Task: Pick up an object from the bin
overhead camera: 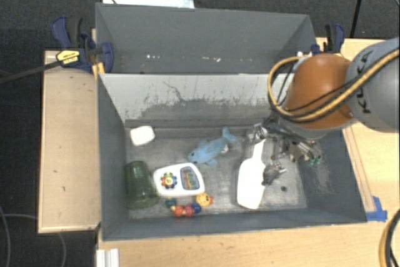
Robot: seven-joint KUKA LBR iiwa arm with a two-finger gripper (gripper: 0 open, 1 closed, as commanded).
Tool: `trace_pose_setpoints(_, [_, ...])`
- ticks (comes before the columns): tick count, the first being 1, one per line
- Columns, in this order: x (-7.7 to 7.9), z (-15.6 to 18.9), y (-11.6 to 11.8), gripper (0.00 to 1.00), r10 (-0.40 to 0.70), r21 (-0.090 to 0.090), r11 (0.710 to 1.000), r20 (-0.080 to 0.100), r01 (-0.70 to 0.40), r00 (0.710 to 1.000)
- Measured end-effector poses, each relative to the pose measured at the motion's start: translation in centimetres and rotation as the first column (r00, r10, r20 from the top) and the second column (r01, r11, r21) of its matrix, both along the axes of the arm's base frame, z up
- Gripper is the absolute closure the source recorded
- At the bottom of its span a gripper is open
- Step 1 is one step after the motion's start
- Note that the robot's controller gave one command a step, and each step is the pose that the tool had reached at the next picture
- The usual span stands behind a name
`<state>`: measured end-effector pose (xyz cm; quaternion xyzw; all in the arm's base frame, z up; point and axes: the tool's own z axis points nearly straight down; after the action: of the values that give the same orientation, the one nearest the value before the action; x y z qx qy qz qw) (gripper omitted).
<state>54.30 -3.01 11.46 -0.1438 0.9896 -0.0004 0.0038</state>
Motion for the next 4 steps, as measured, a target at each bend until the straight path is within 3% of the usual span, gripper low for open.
trace_pose_setpoints(1, [-1.2,1.0,-0.2,0.00,0.203,0.000,0.979,-0.007,-0.203,0.979])
trace_pose_setpoints(2, [-3.4,0.3,0.5,0.00,0.430,-0.001,0.903,-0.004,-0.430,0.903])
trace_pose_setpoints(3, [-3.1,-3.7,1.1,0.00,0.627,-0.001,0.779,-0.007,-0.627,0.779])
trace_pose_setpoints(4, [-3.0,-3.7,0.9,1.00,0.724,-0.013,0.690,0.015,-0.724,0.690])
